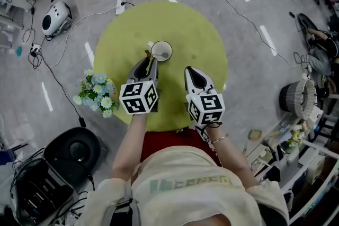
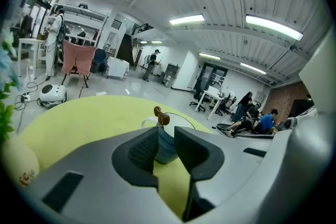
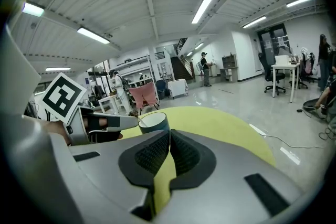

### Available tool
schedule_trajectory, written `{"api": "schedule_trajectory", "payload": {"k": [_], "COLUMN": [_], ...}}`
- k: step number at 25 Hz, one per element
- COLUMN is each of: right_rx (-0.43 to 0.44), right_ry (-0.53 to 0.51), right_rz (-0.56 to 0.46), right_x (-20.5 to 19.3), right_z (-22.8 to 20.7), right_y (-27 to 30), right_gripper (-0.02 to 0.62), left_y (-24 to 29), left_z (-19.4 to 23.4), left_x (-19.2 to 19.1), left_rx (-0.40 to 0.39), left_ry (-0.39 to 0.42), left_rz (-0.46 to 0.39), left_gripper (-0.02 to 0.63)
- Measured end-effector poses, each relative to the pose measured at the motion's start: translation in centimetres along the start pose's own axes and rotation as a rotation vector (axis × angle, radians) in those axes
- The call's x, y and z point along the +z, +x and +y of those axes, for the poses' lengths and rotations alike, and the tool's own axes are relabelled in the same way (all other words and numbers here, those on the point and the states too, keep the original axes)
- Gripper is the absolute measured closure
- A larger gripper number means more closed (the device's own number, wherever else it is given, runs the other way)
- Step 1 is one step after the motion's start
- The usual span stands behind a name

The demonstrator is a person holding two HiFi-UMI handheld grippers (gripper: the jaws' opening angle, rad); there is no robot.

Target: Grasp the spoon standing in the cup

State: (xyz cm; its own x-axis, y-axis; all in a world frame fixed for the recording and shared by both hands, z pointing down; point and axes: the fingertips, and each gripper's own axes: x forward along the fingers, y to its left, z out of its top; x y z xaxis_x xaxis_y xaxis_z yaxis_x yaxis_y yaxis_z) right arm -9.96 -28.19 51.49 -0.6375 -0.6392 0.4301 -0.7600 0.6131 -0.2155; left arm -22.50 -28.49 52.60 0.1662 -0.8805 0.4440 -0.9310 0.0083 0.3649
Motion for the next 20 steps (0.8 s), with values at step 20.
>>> {"api": "schedule_trajectory", "payload": {"k": [20], "right_rx": [0.008], "right_ry": [0.013], "right_rz": [0.039], "right_x": [-0.7], "right_z": [-0.5], "right_y": [1.6], "right_gripper": [0.558], "left_y": [1.3], "left_z": [-0.1], "left_x": [0.9], "left_rx": [0.005], "left_ry": [-0.011], "left_rz": [0.018], "left_gripper": [0.522]}}
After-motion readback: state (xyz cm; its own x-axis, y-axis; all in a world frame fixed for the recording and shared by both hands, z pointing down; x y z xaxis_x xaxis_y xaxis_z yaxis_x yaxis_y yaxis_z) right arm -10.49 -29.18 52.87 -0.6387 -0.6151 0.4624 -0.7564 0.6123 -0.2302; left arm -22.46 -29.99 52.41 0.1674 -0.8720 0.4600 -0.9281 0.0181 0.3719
